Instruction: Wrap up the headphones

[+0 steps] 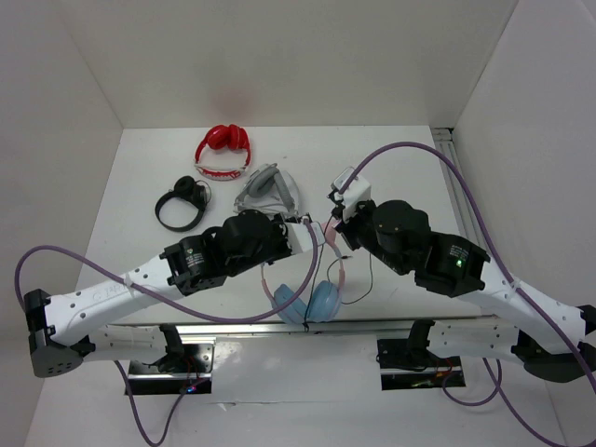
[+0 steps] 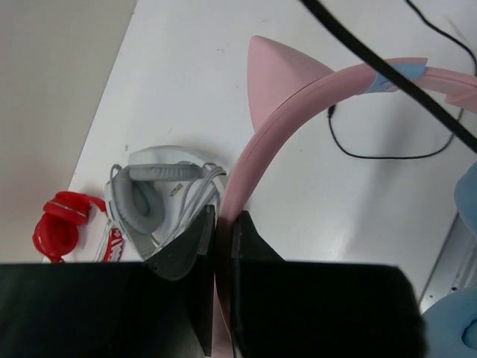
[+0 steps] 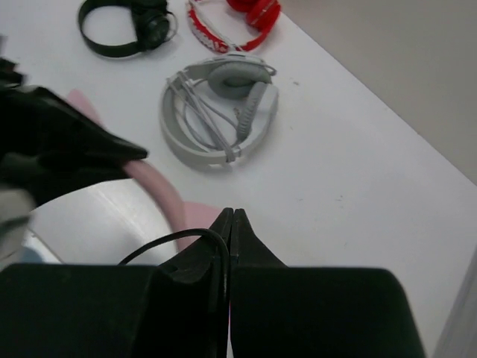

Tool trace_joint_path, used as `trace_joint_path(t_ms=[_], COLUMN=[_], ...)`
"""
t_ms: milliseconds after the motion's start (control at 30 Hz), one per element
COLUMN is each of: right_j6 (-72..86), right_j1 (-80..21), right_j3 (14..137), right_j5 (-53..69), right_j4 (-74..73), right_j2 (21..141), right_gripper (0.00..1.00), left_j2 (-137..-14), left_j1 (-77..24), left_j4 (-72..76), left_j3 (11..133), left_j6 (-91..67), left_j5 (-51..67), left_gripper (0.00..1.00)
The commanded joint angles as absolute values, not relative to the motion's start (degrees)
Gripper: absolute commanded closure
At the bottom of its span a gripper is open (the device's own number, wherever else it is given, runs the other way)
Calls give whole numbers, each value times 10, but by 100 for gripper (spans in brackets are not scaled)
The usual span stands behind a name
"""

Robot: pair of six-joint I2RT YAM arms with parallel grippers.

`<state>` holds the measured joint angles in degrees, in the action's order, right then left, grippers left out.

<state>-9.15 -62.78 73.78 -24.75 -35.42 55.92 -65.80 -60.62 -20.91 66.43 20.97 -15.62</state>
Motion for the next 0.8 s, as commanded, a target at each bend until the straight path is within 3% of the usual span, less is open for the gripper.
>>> trace_joint_path(t_ms=[0, 167, 300, 600, 767], right_j6=[-103, -91, -83, -67, -55], right_j1=[-633, -633, -633, -593, -563], right_j3=[711, 648, 636, 593, 569], right_j5=[-340, -471, -510, -477, -440], right_j4=[-297, -215, -190, -135, -106], right_j2=[532, 503, 496, 501, 494], right_gripper=[100, 100, 100, 100, 100], left_j2=[-633, -575, -548, -515, -495], left_j1=[-626, -637, -637, -637, -637], left_j4=[-199, -210, -210, -218, -193], left_j3=[692, 707, 729, 755, 771], left_j6=[221, 208, 194, 155, 124], left_j5=[-151, -175, -181, -96, -140], left_gripper=[100, 100, 100, 100, 100])
